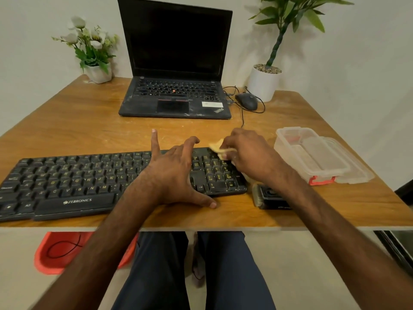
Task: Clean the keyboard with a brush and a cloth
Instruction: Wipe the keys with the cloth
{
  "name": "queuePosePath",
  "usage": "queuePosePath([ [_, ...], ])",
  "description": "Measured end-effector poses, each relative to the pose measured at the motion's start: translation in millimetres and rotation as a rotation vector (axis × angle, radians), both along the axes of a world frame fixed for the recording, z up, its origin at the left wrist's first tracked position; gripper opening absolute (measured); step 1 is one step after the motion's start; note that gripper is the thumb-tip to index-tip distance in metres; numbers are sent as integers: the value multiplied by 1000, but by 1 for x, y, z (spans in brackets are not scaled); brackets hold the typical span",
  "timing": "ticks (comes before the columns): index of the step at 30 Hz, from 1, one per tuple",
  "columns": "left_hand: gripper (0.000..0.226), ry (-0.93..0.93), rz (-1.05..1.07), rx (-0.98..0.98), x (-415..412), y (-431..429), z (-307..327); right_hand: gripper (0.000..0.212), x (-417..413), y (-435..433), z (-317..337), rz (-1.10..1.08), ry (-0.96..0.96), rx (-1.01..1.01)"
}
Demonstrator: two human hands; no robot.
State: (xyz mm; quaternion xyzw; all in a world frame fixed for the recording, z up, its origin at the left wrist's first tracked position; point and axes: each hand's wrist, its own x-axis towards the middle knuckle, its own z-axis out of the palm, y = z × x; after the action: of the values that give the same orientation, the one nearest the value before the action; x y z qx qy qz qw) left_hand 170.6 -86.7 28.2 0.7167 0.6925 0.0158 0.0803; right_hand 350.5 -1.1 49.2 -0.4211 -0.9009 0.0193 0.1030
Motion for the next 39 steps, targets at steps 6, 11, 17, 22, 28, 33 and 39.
queuePosePath([
  [6,144,9,17,6,-4,4,-4,17,25,-45,3,121,-27,-146],
  [11,145,-39,-3,-15,-6,6,1,27,21,-17,-3,-5,-2,-19],
  [17,144,-39,24,6,-15,8,-1,20,10,-28,-20,55,226,95],
  [22,145,-56,21,8,-21,7,1,22,-2,-23,-36,-13,363,194],
  [28,149,-53,26,12,-36,4,0,20,-18,-1,-30,94,416,162],
  [33,149,-98,77,-4,-55,-3,1,23,-8,-35,-33,209,358,286],
  [39,141,-78,117,38,-66,-7,2,25,-2,-57,-47,304,153,311],
])
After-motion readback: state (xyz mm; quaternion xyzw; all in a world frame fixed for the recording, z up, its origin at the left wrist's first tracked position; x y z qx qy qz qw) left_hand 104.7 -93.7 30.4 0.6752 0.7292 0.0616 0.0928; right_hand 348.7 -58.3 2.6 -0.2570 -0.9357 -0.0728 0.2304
